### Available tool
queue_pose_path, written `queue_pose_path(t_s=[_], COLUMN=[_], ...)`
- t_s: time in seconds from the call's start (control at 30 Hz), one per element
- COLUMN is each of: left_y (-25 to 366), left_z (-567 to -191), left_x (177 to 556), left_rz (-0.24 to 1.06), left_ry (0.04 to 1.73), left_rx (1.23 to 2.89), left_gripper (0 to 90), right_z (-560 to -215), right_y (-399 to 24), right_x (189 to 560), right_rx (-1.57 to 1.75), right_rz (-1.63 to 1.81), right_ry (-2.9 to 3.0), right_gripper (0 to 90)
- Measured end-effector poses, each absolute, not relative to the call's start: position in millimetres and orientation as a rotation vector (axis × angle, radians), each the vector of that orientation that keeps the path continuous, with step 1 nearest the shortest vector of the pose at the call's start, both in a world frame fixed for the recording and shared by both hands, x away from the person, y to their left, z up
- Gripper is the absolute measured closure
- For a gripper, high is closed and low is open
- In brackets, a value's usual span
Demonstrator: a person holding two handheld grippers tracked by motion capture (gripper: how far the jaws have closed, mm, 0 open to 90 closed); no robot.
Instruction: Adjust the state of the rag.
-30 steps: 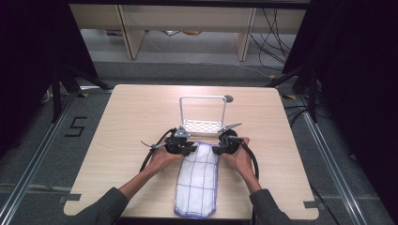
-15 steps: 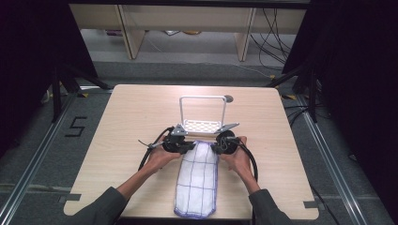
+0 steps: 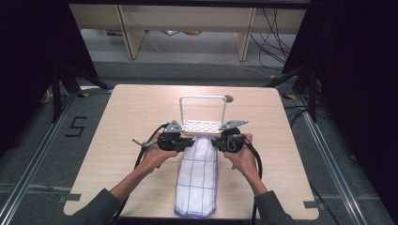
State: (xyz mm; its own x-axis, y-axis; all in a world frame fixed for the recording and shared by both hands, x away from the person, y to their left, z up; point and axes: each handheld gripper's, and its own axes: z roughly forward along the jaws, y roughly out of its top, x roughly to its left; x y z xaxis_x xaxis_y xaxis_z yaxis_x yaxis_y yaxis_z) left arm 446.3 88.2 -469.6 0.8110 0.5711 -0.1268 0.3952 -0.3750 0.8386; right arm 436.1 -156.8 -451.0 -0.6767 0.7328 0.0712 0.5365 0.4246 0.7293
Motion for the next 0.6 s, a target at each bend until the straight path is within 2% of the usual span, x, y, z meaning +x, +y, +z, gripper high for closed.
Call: queue_pose_path(t_s=[0.6], left_y=[103.4], left_z=[-441.1], left_x=[429.7], left_rz=[0.251], left_ry=[0.698], left_rx=[1.974], left_gripper=[83.1], right_z=[-424.8], right_y=[-153.5], right_x=[424.3], right_rx=[1.022], right_rz=[1.159], right_ry=[2.403], right_gripper=[82.9])
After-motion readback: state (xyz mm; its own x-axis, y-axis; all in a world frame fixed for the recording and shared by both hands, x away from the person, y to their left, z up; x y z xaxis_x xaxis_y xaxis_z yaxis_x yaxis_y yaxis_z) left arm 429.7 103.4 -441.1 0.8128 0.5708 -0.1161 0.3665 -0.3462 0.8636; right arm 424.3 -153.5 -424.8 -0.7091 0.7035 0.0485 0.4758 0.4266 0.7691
